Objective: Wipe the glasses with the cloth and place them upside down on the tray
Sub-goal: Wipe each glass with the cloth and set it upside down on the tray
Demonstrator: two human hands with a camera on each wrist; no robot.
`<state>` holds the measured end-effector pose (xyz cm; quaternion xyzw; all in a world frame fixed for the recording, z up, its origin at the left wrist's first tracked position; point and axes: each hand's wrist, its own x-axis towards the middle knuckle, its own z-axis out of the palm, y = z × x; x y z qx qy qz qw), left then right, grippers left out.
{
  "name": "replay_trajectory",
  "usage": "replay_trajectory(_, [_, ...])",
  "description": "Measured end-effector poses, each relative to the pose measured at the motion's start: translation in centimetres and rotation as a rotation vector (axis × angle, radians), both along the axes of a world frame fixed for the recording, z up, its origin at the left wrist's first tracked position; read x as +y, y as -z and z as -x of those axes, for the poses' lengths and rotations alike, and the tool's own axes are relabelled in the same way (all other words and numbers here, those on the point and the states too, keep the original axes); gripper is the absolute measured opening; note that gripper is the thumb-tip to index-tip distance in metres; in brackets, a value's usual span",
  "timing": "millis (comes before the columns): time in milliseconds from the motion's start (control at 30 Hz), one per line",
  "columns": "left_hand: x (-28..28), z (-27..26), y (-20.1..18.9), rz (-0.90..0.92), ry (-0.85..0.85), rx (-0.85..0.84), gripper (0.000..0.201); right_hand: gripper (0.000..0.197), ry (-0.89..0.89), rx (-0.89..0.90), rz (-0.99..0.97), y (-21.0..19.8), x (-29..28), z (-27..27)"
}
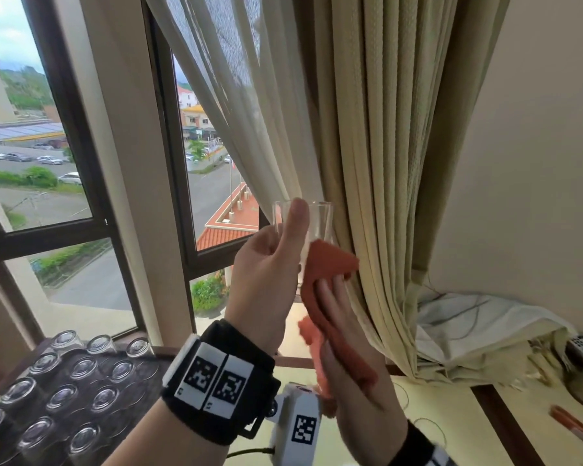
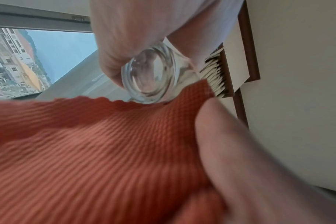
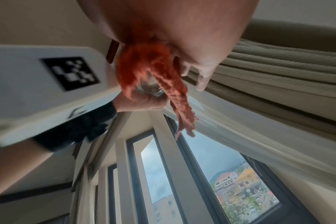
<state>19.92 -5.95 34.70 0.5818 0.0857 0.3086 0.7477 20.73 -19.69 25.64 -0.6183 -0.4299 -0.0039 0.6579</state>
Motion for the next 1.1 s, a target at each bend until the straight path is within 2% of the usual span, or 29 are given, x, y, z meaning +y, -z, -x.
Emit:
replay_trajectory(100, [-0.3, 0.0, 0.5, -0.115, -0.028, 0.038, 0.075, 0.046, 0.019, 0.125, -0.075, -0.7, 0.5, -0.3])
replay_trajectory(133, [-0.8, 0.1, 0.5, -0.115, 0.001, 0.056, 0.071, 0.046, 0.019, 0.203, -0.102, -1.5, 0.7, -0.7])
replay_trajectory(200, [-1.8, 0.3, 0.6, -0.067, 0.082, 0.077, 0.070, 0.049, 0.079, 0.226, -0.163, -3.1, 0.7, -2.0])
replay_trajectory(300, [-3.0, 0.1, 0.5, -0.043, 0.101, 0.061, 0.072, 0.051, 0.170, 0.108, -0.178, -5.0, 0.7, -3.0])
replay_trajectory(367, [-2.9, -0.1, 0.4, 0.003, 0.082, 0.052, 0.078, 0.046, 0.105, -0.046, -0.130, -5.2, 0.4, -2.3])
replay_trajectory(467, [-1.4, -0.5, 0.4, 0.051, 0.073, -0.004, 0.081, 0.050, 0.073, -0.234, -0.003, -3.1, -0.2, -1.2])
replay_trajectory(500, [-1.0, -0.5, 0.4, 0.043, 0.051, -0.006, 0.080, 0.052, 0.087, -0.245, 0.024, -1.8, -0.3, -1.0])
replay_trajectory(600, [-0.5, -0.7, 0.8, -0.049, -0.012, 0.028, 0.079, 0.057, 0.043, -0.021, -0.017, 0.4, 0.1, -0.7])
replay_trajectory(700, [-1.3, -0.7, 1.2, -0.094, 0.011, 0.071, 0.084, 0.057, 0.016, 0.231, -0.142, -1.3, 0.7, -1.9])
replay_trajectory(833, [-3.0, -0.5, 1.1, -0.082, 0.064, 0.051, 0.074, 0.046, 0.168, 0.174, -0.223, -4.3, 0.8, -3.3])
replay_trajectory(933, [-2.7, -0.5, 0.5, 0.003, 0.046, 0.025, 0.087, 0.040, 0.119, 0.049, -0.141, -4.0, 0.5, -2.2])
replay_trajectory(1000, [-1.7, -0.5, 0.0, -0.004, 0.032, -0.009, 0.106, 0.053, 0.045, -0.073, -0.035, -2.5, 0.2, -1.2])
replay_trajectory(1033, [-1.2, -0.7, -0.1, -0.003, 0.007, -0.010, 0.116, 0.055, 0.028, -0.091, 0.011, -1.6, 0.1, -0.9])
replay_trajectory(1100, [-0.4, -0.9, -0.2, 0.029, -0.060, 0.023, 0.124, 0.055, 0.001, -0.001, 0.054, 0.1, 0.2, -0.9])
